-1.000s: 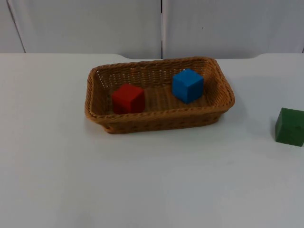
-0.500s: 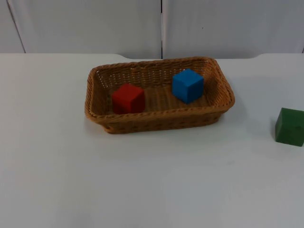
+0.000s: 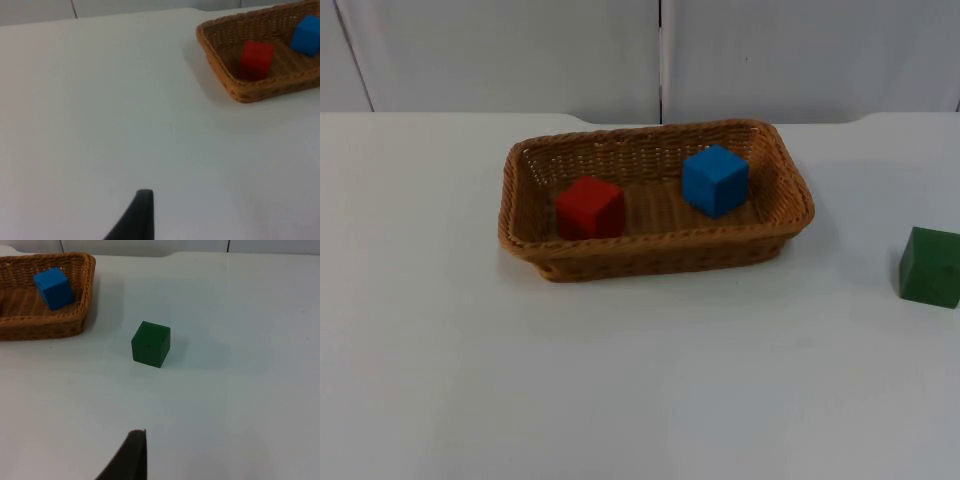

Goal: Pick up one cube with each hand and place exactly two cubes into the same basket, leaving the remaining cube outside.

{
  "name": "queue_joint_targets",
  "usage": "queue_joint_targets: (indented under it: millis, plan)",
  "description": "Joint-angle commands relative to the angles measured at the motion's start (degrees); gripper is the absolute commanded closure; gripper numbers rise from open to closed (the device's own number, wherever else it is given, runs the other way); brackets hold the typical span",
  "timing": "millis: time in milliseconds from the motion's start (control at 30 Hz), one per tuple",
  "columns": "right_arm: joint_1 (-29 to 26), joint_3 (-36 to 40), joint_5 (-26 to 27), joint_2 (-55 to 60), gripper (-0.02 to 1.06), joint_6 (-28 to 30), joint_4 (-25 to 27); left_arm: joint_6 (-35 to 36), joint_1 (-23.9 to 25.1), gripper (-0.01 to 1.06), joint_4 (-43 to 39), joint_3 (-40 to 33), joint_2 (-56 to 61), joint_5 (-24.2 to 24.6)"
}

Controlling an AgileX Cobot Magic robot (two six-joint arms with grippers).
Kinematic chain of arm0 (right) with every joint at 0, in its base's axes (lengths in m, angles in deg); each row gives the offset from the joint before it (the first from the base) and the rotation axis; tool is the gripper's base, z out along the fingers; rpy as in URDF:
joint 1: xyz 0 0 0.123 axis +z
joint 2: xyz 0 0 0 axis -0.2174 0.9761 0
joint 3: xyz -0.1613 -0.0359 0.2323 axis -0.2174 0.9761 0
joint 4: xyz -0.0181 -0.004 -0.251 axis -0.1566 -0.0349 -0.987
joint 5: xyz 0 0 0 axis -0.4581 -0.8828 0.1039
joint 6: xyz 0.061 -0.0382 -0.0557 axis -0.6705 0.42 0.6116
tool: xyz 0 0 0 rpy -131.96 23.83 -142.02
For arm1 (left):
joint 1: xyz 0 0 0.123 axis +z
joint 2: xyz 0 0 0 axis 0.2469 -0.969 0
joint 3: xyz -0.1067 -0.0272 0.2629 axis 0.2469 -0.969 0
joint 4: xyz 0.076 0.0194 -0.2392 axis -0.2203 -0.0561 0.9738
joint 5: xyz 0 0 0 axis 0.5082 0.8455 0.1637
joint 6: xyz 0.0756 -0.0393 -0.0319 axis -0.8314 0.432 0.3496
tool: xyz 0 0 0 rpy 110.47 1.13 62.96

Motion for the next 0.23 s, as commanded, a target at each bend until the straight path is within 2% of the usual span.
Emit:
queue_joint_targets:
  millis: [0,200]
  plan:
    - [-0.3,0.1,0.7,-0.2,-0.01,-0.2,0.1,0.4,1.0,0.0,-0.1,-0.3,0.3,-0.6]
    - [-0.3,0.1,0.7,-0.2,-0.01,-0.2,0.1,0.4,5.4,0.0,-0.1,-0.3,0.3,-0.6]
